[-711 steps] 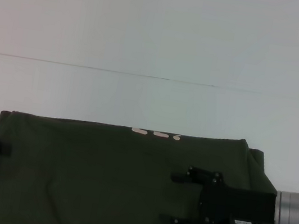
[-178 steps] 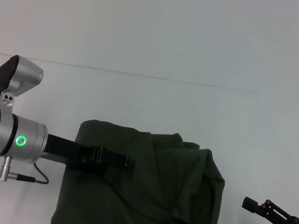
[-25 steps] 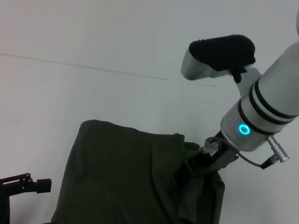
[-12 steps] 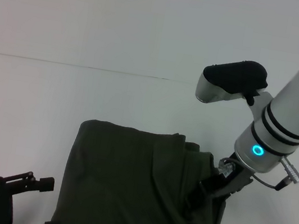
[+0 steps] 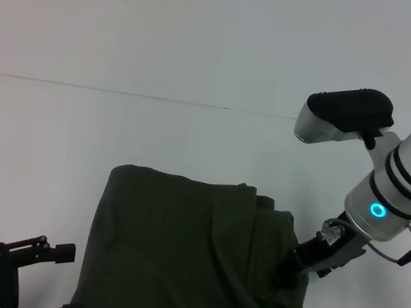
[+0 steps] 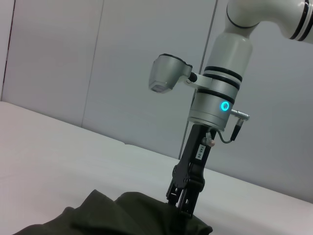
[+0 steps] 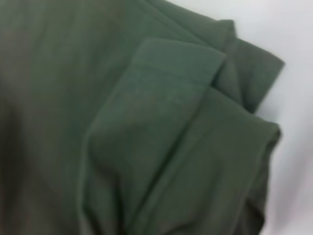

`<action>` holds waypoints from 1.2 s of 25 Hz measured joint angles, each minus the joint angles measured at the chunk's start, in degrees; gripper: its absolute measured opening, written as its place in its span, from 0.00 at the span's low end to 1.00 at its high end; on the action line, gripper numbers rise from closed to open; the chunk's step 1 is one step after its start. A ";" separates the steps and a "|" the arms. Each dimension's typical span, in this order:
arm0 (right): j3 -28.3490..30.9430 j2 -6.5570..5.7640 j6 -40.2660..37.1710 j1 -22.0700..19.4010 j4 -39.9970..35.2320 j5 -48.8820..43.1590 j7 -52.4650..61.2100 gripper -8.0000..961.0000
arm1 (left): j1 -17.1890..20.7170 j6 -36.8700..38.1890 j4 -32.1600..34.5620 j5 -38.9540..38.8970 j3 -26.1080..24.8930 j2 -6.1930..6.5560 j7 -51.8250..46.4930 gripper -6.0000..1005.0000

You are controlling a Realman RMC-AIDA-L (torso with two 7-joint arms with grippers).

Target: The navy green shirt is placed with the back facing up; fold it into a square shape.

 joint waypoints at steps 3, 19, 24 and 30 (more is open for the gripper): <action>0.71 -0.02 0.05 -0.27 0.00 -1.57 -0.01 0.81 | 0.00 -0.01 -0.04 0.00 0.00 -0.04 0.00 0.88; 11.57 0.18 -3.82 -2.08 -6.25 1.61 -4.46 0.81 | -0.38 -0.18 -0.04 0.02 0.00 -0.08 -0.14 0.88; 8.03 0.62 -5.63 0.47 -10.01 5.59 -2.86 0.81 | -0.47 -0.26 -0.04 0.03 -0.33 -0.08 -0.17 0.88; -0.05 1.07 -1.66 7.04 -4.36 6.04 -0.47 0.81 | -0.58 -0.53 -0.04 0.02 -0.44 -0.08 -0.43 0.88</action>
